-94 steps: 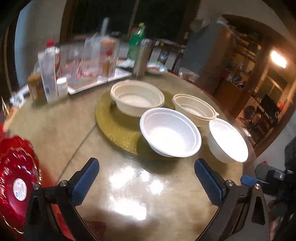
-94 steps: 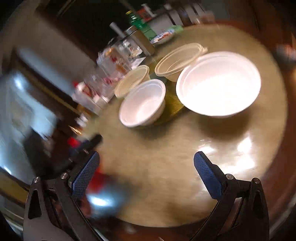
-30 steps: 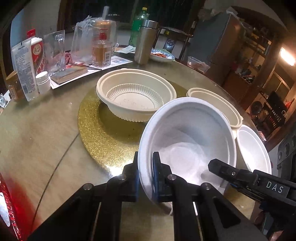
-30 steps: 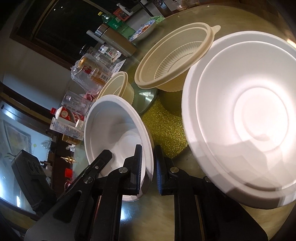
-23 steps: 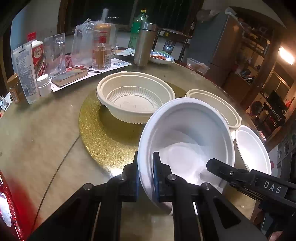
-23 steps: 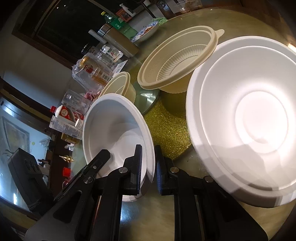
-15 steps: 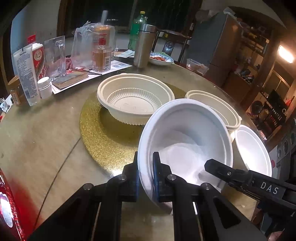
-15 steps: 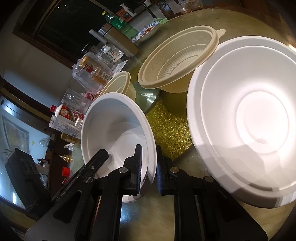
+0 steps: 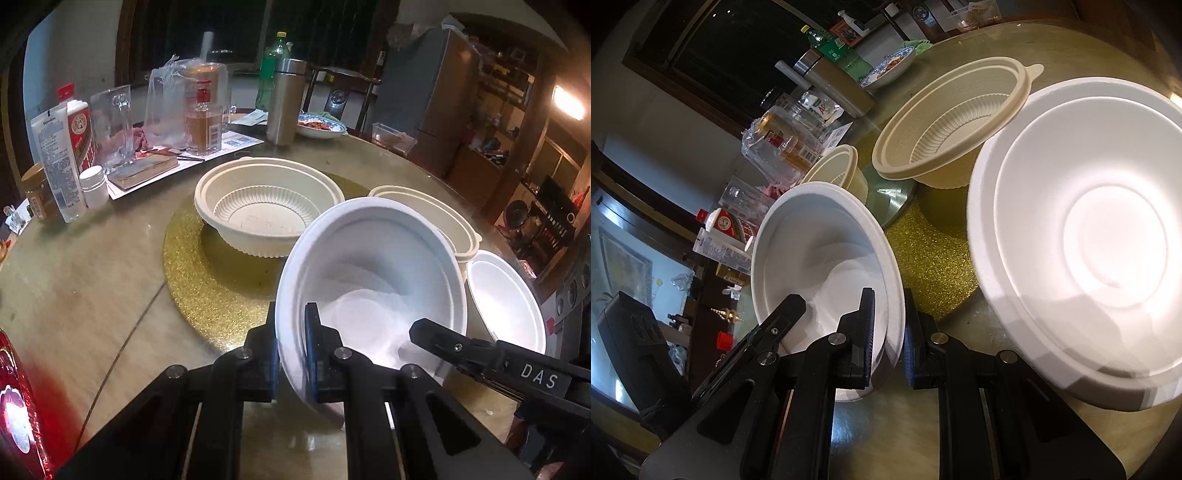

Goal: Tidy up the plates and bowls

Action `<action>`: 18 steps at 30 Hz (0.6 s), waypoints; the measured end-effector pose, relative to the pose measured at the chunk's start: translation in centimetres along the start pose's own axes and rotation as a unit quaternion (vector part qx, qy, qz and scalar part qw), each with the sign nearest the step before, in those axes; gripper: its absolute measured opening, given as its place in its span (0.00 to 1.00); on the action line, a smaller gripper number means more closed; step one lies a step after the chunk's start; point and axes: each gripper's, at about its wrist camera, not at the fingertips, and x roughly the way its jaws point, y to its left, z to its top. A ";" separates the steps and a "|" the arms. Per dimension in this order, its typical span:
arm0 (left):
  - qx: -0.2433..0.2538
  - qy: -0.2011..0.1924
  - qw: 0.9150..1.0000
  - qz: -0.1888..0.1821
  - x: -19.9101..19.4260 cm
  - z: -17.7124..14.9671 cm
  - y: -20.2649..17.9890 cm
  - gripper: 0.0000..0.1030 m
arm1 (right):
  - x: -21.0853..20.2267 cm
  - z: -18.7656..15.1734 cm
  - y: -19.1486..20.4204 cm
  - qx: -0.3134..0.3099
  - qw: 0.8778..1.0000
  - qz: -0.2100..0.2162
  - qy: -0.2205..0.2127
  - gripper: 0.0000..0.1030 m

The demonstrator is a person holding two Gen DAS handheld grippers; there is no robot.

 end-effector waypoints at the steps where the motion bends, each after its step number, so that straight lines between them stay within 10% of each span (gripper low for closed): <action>1: 0.000 -0.001 1.000 -0.001 0.0 0.0 0.0 0.10 | 0.0 0.0 0.0 0.000 1.000 0.000 -0.001 0.14; 18: 0.012 -0.025 1.000 0.005 -0.6 0.2 -0.3 0.09 | -0.2 -0.2 0.2 -0.021 0.999 0.003 -0.025 0.14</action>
